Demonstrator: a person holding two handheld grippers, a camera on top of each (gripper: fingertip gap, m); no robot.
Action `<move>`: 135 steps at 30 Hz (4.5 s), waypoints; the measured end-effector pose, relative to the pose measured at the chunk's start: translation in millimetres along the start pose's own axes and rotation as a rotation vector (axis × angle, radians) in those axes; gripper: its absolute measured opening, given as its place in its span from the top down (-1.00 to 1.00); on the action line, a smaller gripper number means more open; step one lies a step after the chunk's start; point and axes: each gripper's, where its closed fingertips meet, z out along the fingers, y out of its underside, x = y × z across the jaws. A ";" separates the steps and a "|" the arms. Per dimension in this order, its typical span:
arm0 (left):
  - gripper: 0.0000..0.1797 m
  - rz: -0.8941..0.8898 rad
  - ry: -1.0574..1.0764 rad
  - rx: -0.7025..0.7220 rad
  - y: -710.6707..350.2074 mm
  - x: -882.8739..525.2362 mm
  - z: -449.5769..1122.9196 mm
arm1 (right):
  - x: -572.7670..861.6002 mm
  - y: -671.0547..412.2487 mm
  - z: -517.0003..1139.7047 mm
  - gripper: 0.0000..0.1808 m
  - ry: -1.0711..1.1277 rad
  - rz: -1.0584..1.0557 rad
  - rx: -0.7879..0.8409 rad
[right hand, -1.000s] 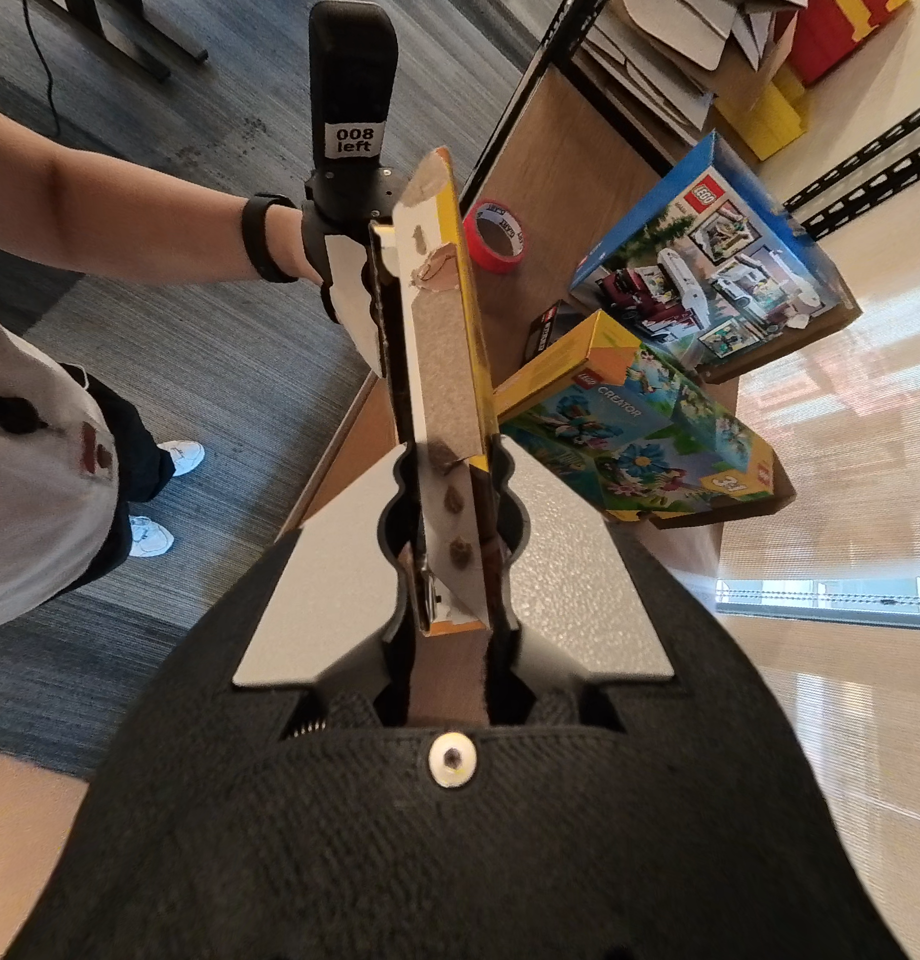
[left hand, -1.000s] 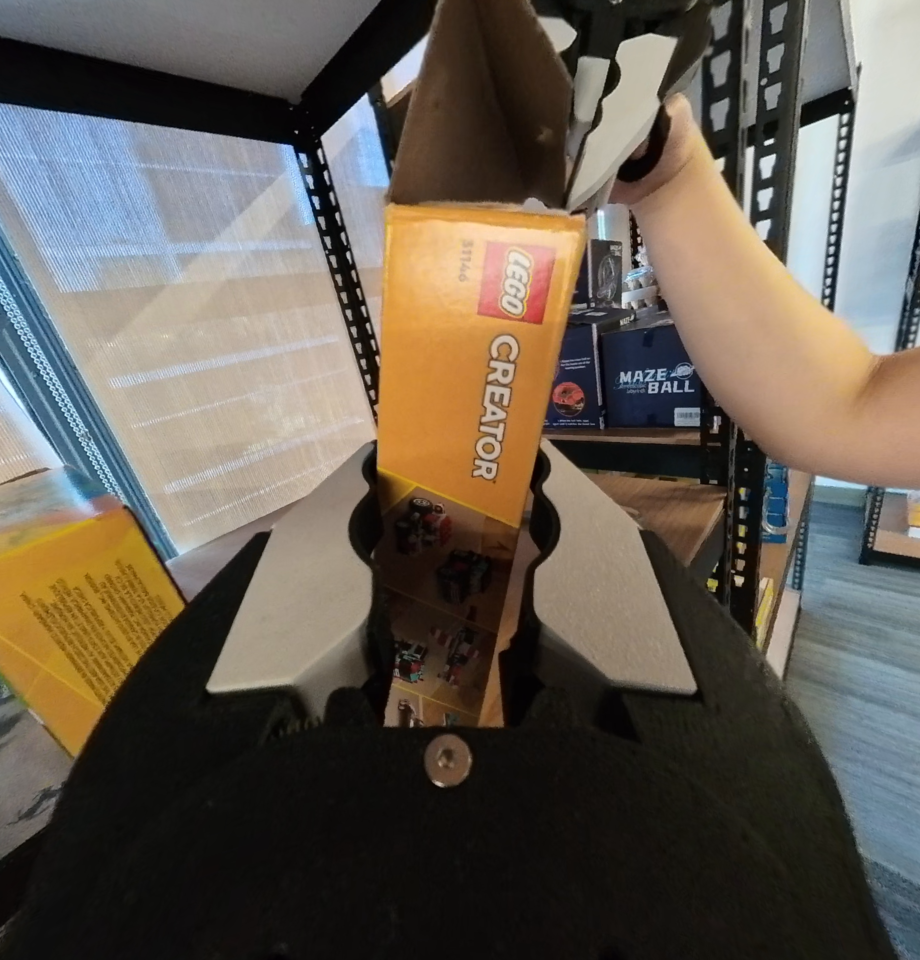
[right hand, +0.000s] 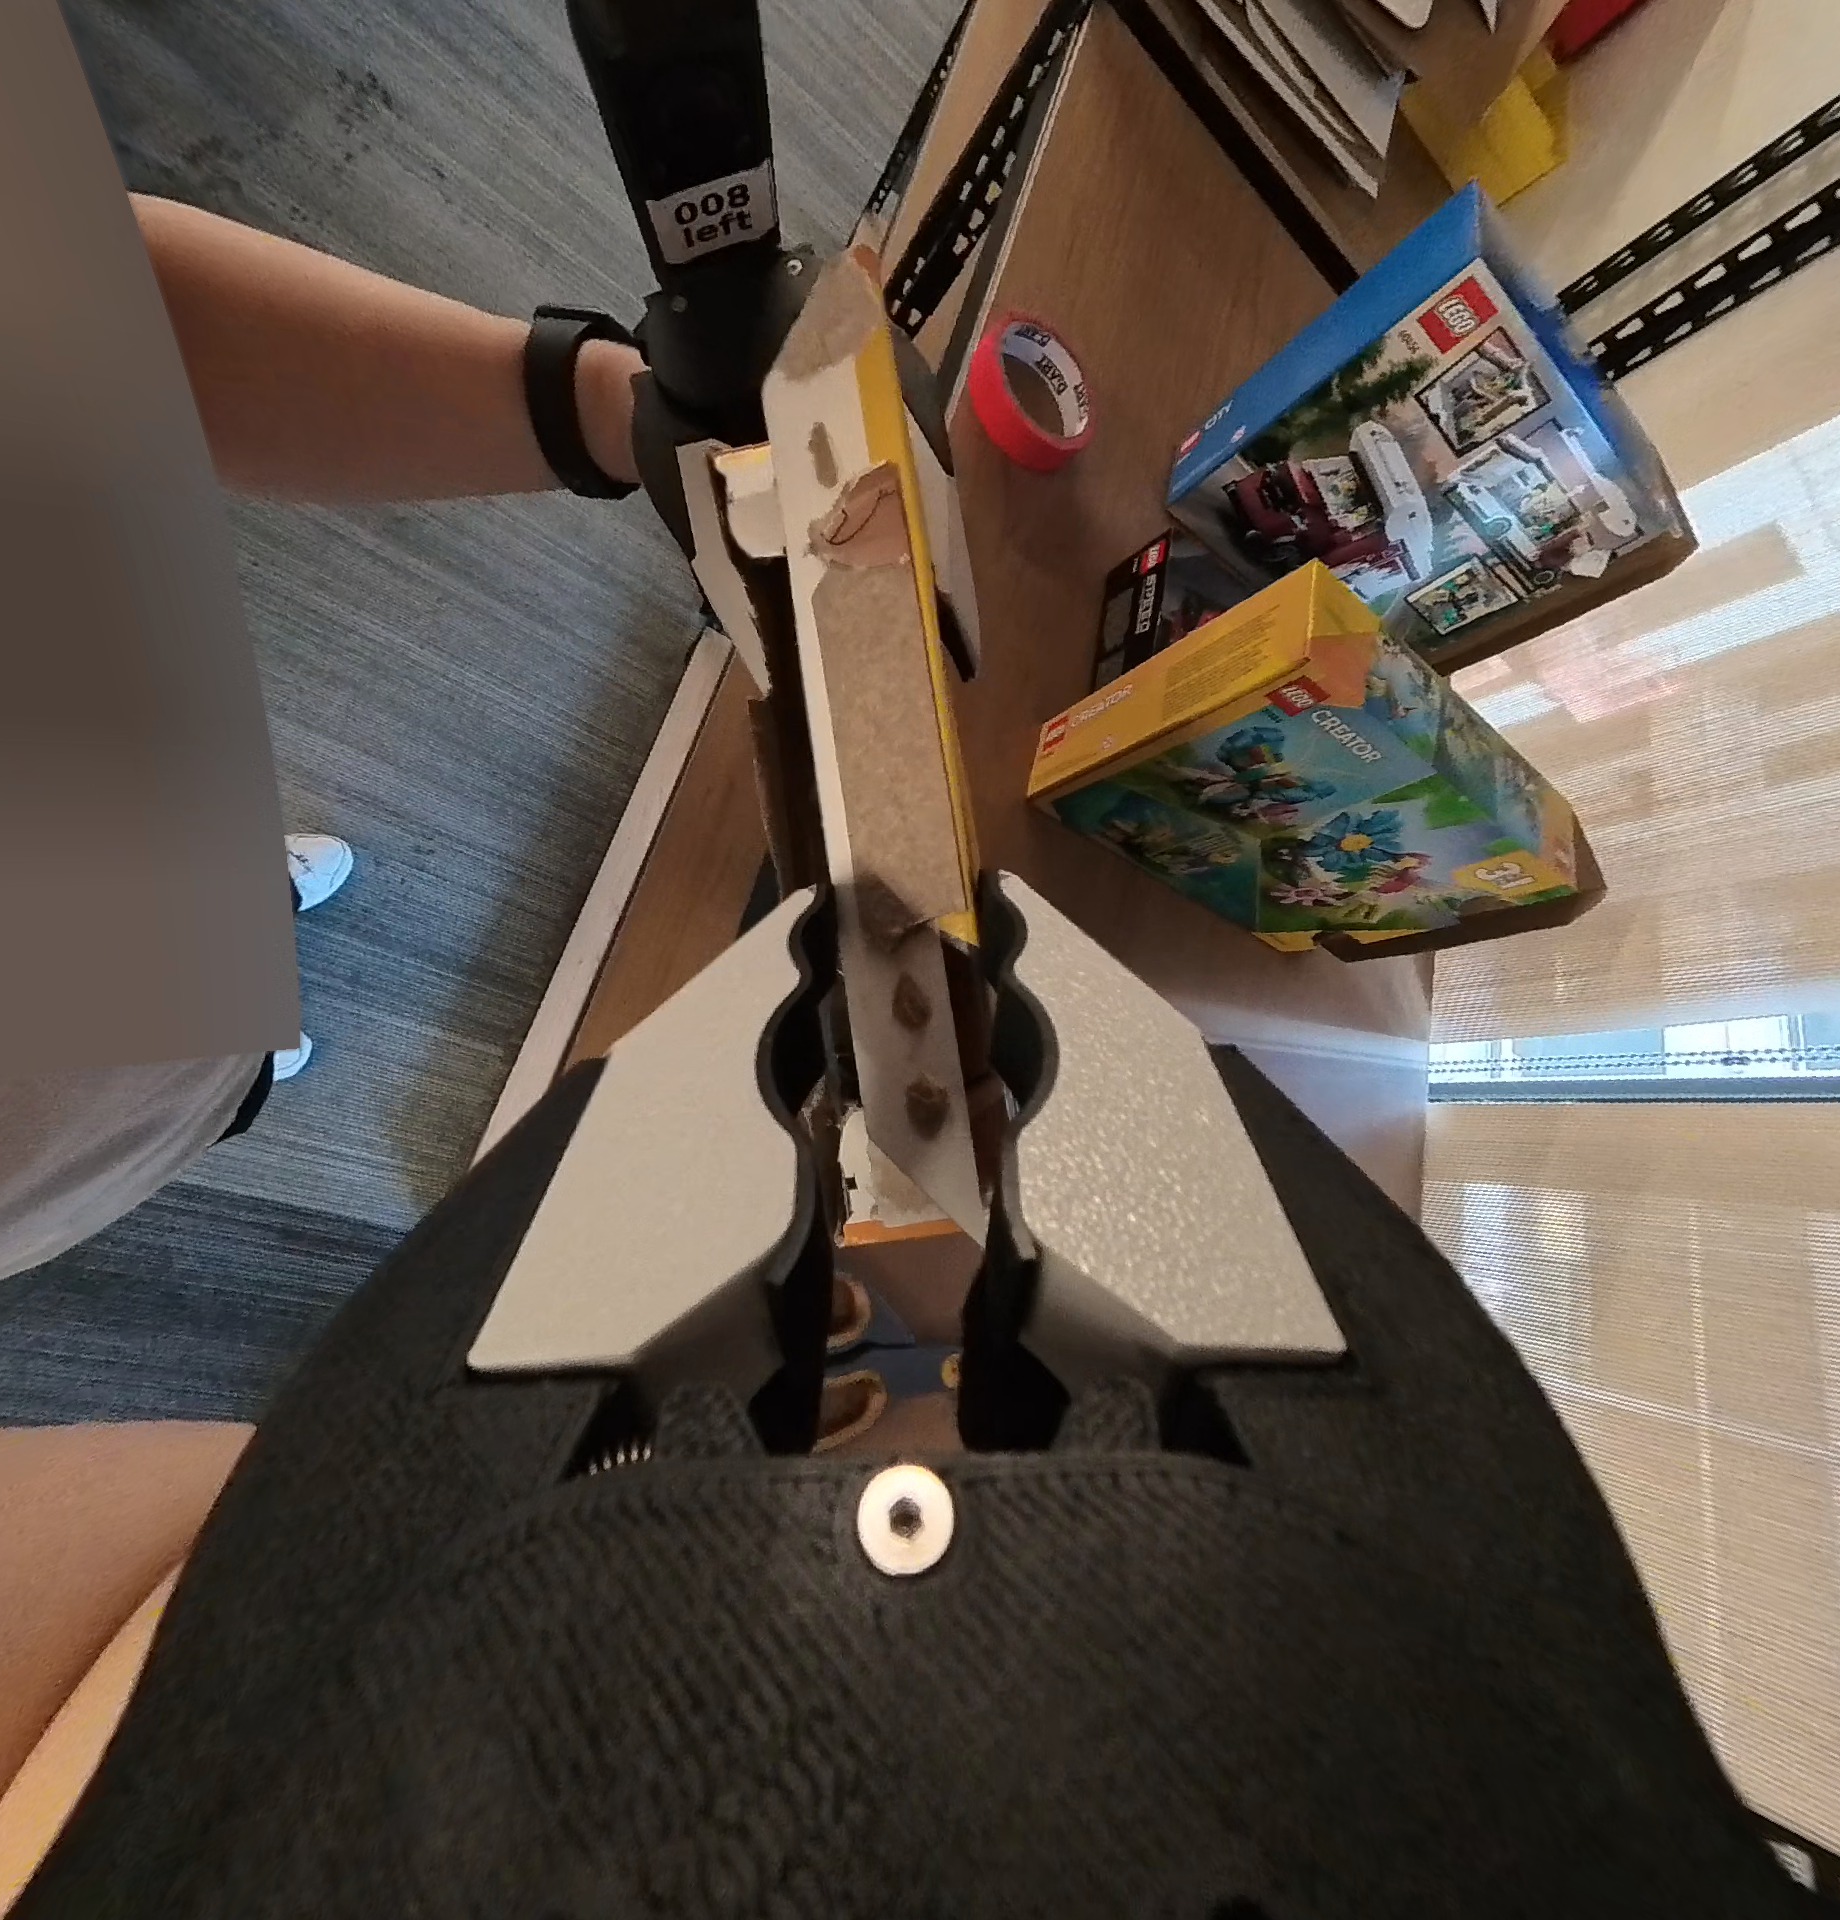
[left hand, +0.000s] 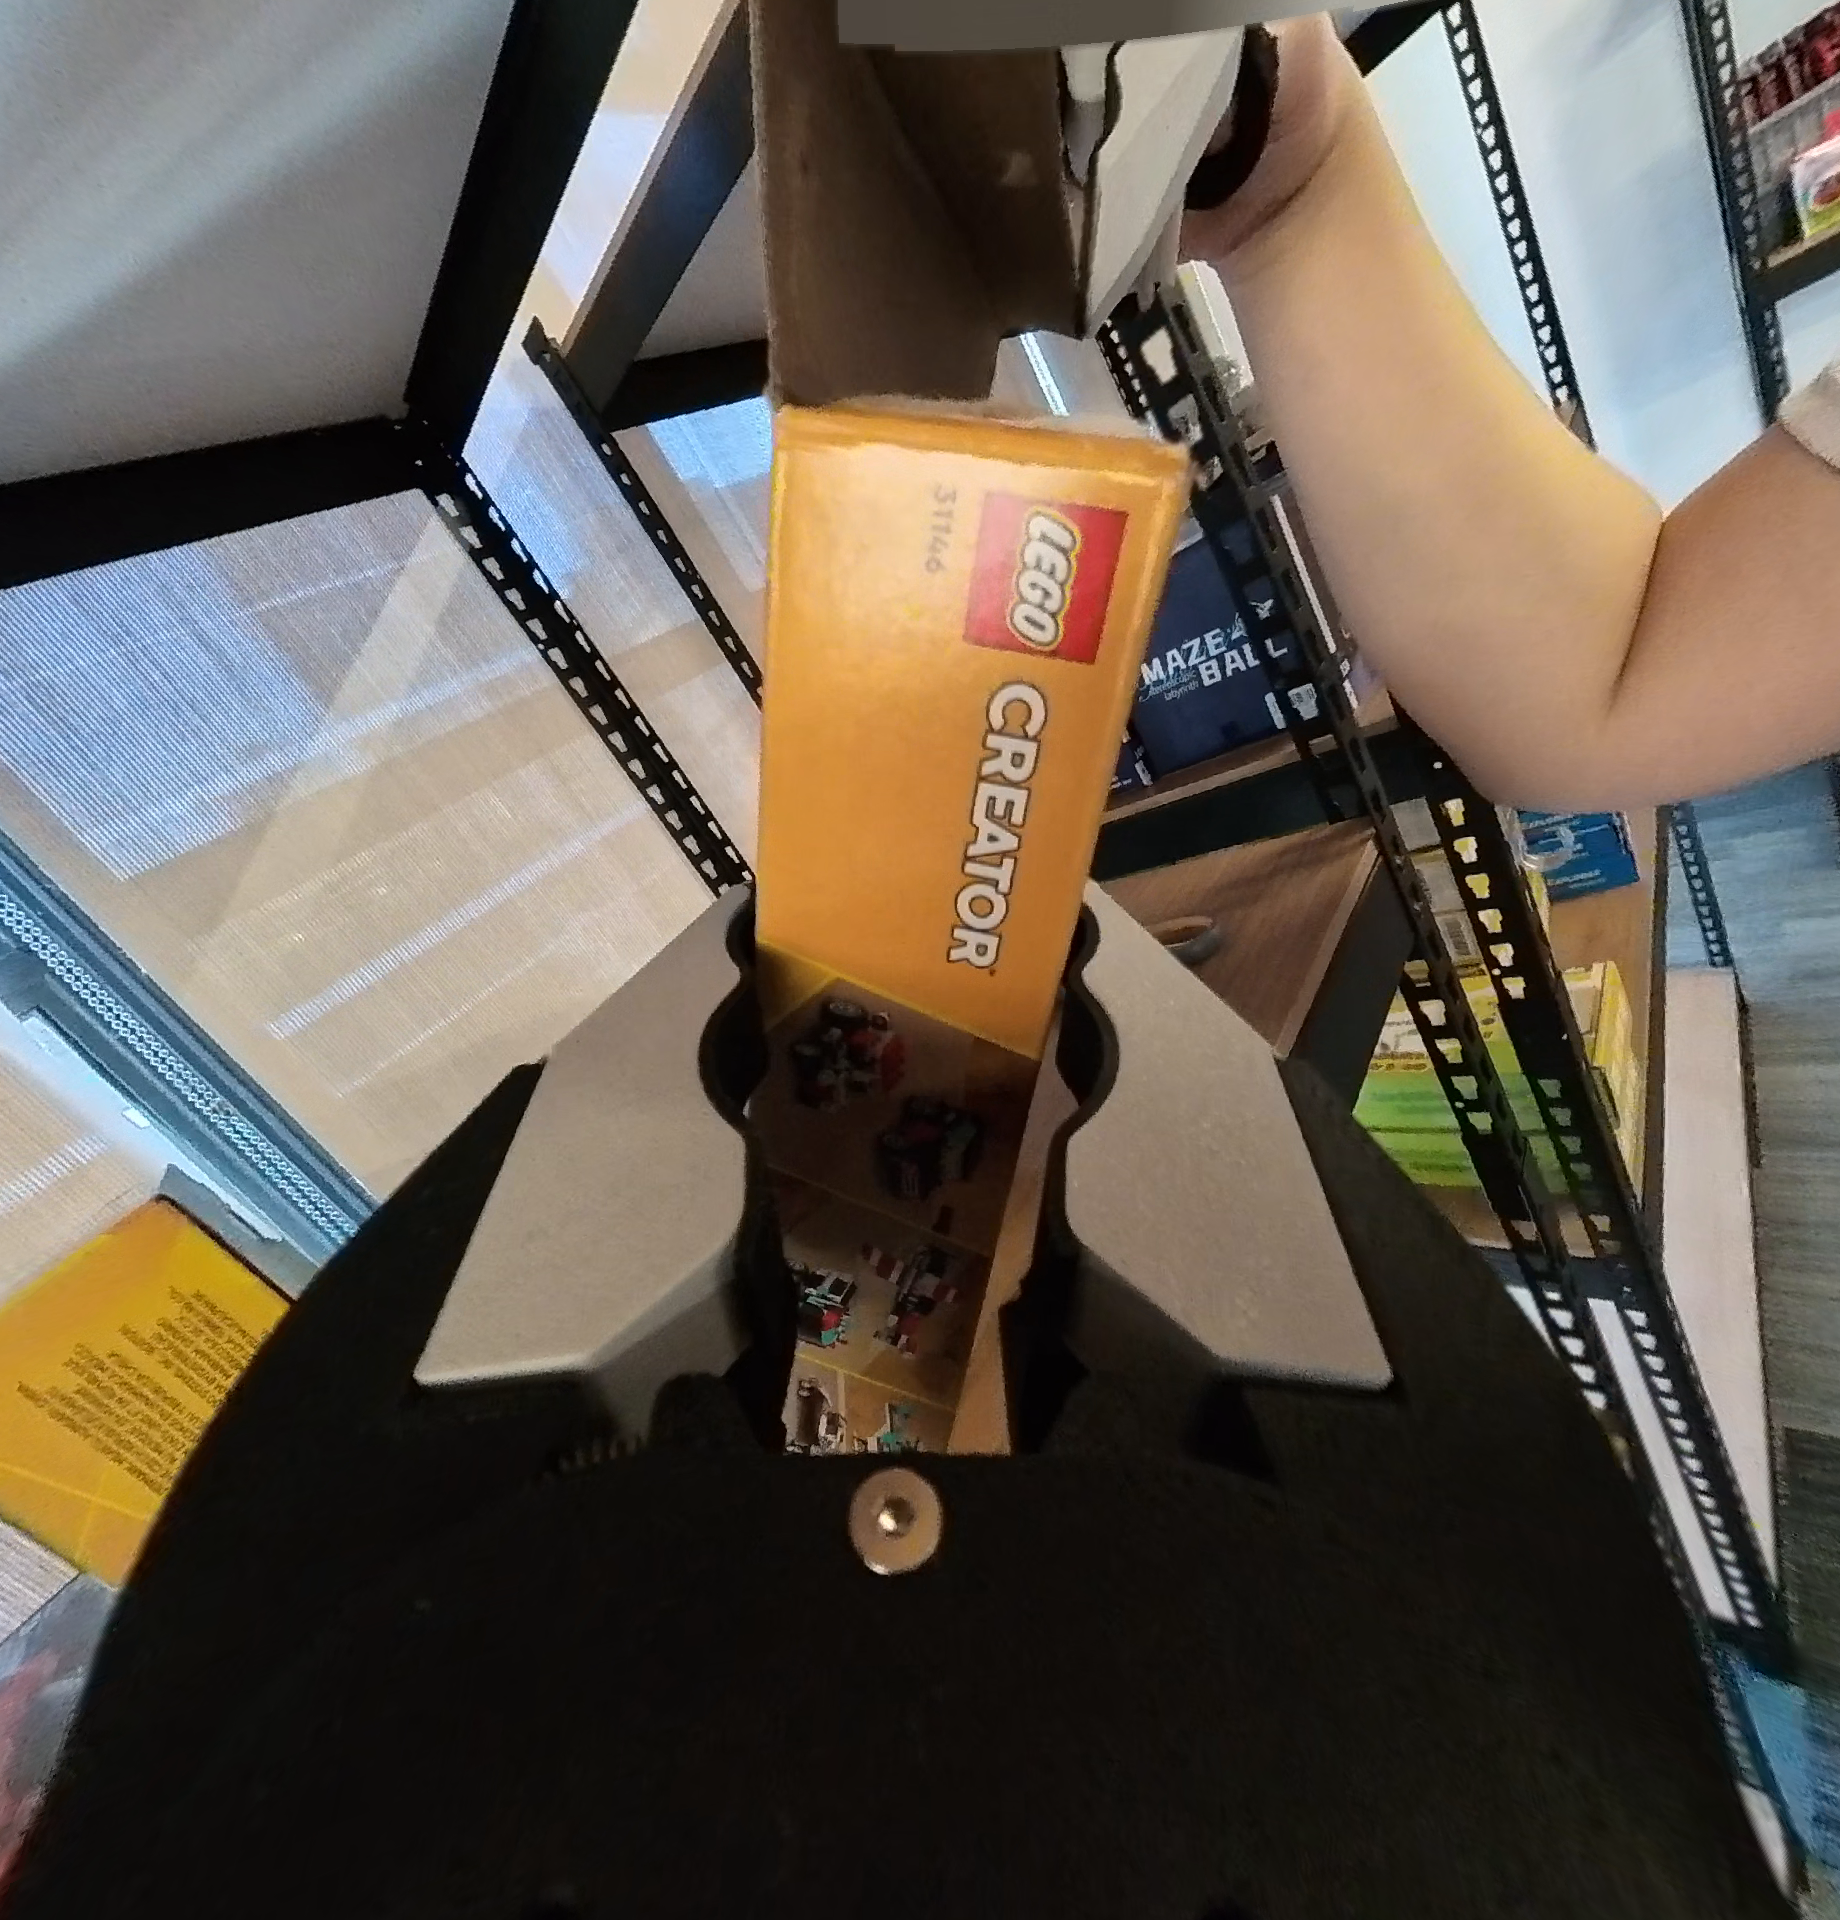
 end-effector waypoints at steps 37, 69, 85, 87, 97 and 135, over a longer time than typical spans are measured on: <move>0.40 -0.227 -0.012 -0.014 7.7 -47.7 6.9 | 50.6 -3.0 16.1 0.68 -0.032 0.015 0.092; 0.73 -0.047 0.061 -0.354 -59.5 -108.5 24.3 | 100.0 9.8 50.6 0.67 0.081 -0.047 0.107; 0.84 0.128 0.084 -0.460 -42.7 -113.1 24.4 | 111.5 16.4 57.3 0.67 -0.006 0.023 0.165; 0.83 0.163 0.082 -0.482 -39.3 -111.5 24.7 | 114.5 17.5 58.0 0.66 -0.005 0.035 0.176; 0.83 0.214 0.069 -0.498 -35.7 -110.4 24.5 | 135.6 20.1 37.6 1.00 0.033 0.211 0.353; 0.85 0.267 -0.076 -0.535 -35.3 -121.0 65.7 | 156.2 40.6 39.2 0.62 0.094 0.369 0.441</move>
